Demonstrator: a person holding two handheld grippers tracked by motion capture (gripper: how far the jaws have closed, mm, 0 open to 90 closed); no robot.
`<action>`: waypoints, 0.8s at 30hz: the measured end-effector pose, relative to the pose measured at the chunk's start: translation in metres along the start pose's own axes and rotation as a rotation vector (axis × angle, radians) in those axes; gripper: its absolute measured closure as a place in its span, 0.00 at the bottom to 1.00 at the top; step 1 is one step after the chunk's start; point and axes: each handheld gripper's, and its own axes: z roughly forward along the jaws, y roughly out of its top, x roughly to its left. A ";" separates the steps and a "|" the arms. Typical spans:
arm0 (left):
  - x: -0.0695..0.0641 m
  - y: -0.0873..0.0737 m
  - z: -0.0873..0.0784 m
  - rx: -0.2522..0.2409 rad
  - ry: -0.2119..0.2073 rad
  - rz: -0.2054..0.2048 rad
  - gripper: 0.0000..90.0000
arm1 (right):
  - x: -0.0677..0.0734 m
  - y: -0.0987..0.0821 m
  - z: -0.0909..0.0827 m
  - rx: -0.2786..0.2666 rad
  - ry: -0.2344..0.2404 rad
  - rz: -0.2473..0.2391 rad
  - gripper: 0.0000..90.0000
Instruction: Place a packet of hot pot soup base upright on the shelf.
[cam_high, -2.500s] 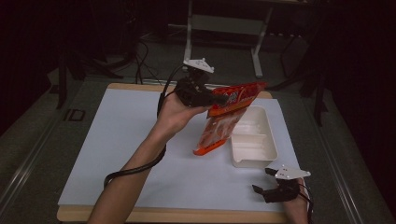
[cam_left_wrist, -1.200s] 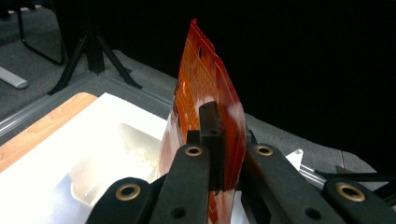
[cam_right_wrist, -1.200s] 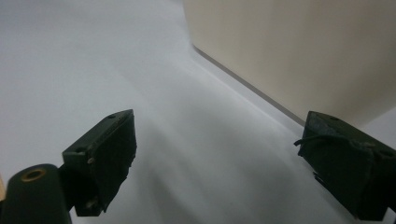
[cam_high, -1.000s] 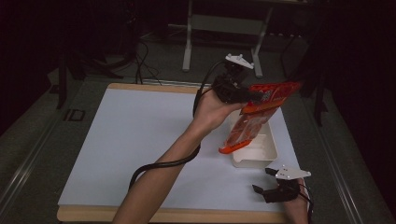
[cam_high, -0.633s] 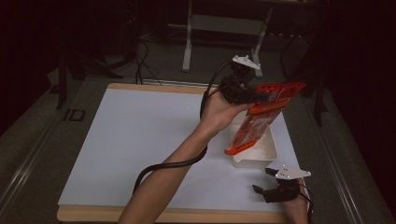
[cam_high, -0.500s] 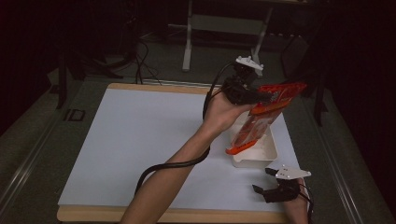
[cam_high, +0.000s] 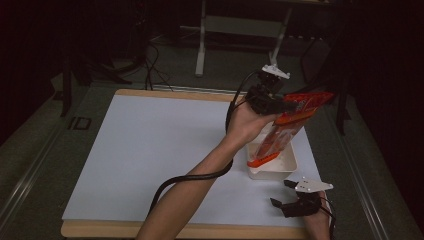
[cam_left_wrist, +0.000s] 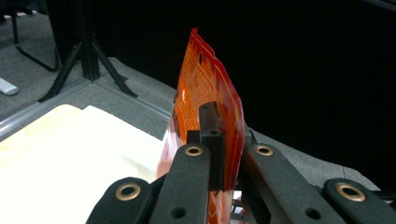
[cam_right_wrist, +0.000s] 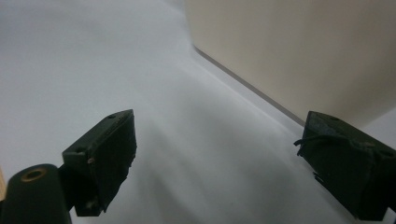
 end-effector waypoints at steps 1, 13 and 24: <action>-0.001 0.000 0.002 -0.001 -0.002 0.003 1.00 | 0.000 0.000 0.000 -0.001 0.000 0.000 0.12; -0.002 -0.020 0.026 -0.016 0.027 -0.011 1.00 | 0.001 0.000 0.000 -0.002 -0.001 -0.004 0.12; 0.011 -0.047 0.040 -0.005 0.013 -0.062 1.00 | 0.001 0.000 0.000 -0.007 -0.005 -0.008 0.12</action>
